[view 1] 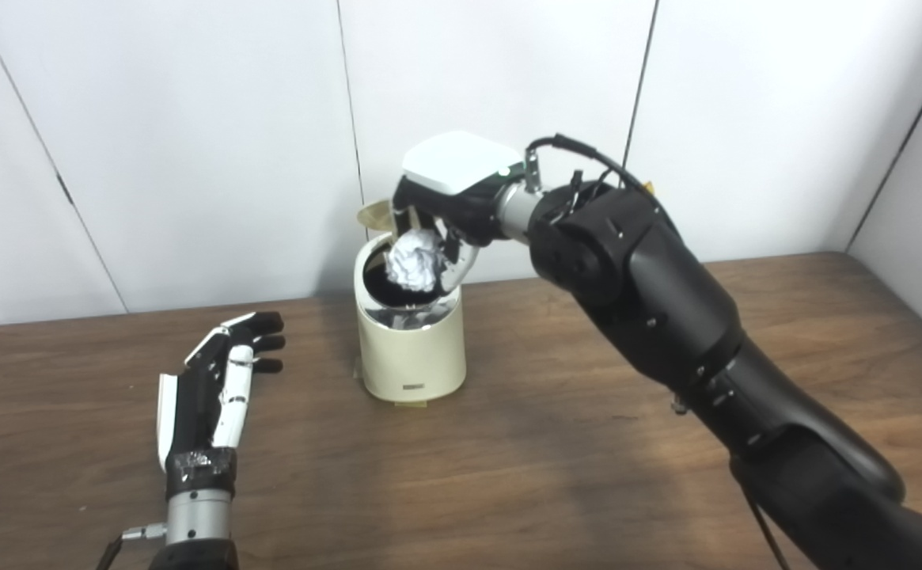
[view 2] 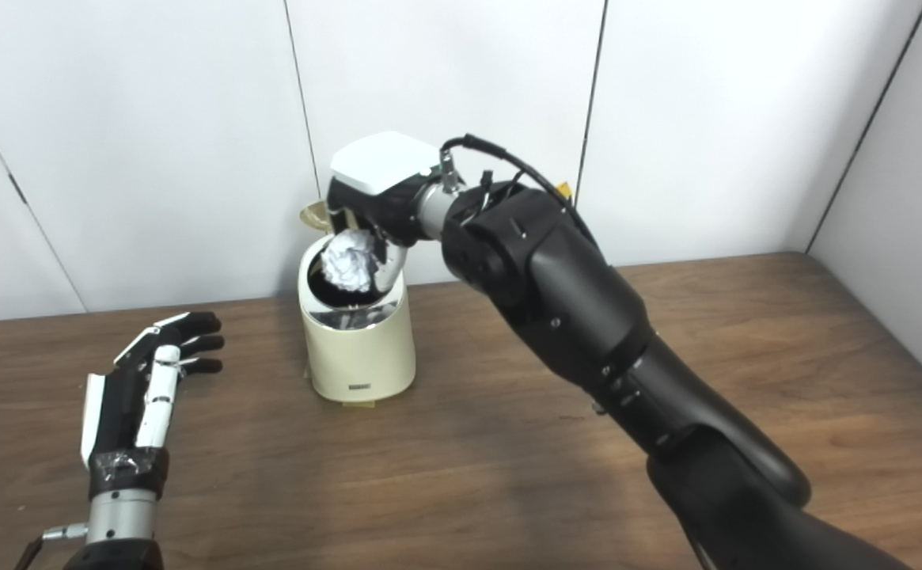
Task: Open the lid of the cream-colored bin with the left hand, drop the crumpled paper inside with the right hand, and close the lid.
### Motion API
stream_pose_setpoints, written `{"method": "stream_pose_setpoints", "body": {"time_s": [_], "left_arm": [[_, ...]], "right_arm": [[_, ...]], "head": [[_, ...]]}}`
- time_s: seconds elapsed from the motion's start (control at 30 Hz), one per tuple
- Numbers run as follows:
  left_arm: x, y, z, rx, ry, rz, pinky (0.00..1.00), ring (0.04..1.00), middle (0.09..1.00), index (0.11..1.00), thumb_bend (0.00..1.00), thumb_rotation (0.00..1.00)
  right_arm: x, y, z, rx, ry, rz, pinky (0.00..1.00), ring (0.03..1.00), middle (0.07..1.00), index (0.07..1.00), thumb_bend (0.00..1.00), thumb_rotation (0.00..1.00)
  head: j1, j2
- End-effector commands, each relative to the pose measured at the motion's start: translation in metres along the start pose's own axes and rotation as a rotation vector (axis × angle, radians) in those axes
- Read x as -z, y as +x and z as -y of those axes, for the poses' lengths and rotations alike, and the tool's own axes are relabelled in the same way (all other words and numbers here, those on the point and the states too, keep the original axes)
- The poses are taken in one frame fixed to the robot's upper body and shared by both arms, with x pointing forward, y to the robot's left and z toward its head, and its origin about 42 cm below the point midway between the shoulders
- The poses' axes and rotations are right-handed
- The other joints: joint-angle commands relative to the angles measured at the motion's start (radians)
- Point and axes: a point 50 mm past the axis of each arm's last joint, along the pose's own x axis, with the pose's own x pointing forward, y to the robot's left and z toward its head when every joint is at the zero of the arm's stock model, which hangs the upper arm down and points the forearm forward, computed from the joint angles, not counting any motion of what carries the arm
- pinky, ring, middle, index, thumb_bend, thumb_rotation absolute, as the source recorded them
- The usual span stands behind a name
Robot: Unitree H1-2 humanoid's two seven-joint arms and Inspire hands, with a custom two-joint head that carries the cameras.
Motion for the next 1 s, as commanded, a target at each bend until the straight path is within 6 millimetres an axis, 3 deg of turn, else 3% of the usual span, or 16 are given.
{"method": "stream_pose_setpoints", "body": {"time_s": [0.0, 0.6, 0.97], "left_arm": [[-0.014, 0.009, 0.002, -0.015, -0.002, 0.089, 0.59, 0.684, 0.708, 0.694, 0.35, 0.80], [-0.014, 0.007, 0.001, -0.019, 0.003, 0.103, 0.60, 0.683, 0.704, 0.694, 0.33, 0.80], [-0.013, 0.007, 0.003, -0.020, 0.004, 0.100, 0.59, 0.680, 0.698, 0.688, 0.32, 0.80]], "right_arm": [[0.001, 0.002, 0.016, 0.084, -0.027, -0.010, 0.22, 0.356, 0.438, 0.525, 0.51, 0.00], [0.000, 0.016, -0.010, 0.083, -0.007, -0.048, 0.28, 0.404, 0.486, 0.503, 0.52, 0.00], [0.001, 0.021, -0.023, 0.074, -0.045, -0.063, 0.25, 0.390, 0.467, 0.511, 0.52, 0.00]], "head": [[-0.001, 0.001], [0.000, 0.002], [-0.001, -0.002]]}}
